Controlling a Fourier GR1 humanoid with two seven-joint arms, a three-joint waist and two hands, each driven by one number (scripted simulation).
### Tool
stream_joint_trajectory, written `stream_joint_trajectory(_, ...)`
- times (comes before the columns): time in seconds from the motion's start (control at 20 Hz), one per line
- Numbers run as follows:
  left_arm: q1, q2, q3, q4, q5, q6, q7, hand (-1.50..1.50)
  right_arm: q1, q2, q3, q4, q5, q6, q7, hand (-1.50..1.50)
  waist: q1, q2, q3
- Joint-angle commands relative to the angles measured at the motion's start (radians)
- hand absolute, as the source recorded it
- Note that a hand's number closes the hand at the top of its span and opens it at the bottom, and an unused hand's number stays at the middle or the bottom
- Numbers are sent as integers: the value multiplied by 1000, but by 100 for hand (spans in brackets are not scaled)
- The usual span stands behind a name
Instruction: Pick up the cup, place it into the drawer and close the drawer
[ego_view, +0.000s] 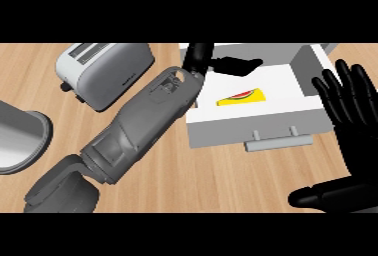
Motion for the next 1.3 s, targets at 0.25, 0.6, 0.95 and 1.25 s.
stream_joint_trajectory(0.25,44,0,68,-72,128,-77,-190,-150,50,10,19,-70,-72,14,64,-150,42,-12,-2)
stream_joint_trajectory(0.6,115,0,121,-167,145,-60,-151,-150,35,-40,-27,-80,-118,48,76,150,104,-27,-2)
stream_joint_trajectory(0.95,221,156,171,-383,160,-63,-61,-150,88,-160,-17,-73,26,170,35,150,136,-35,-2)
stream_joint_trajectory(1.25,441,298,166,-675,173,-38,40,-150,124,-168,24,-65,160,180,11,150,161,-39,-2)
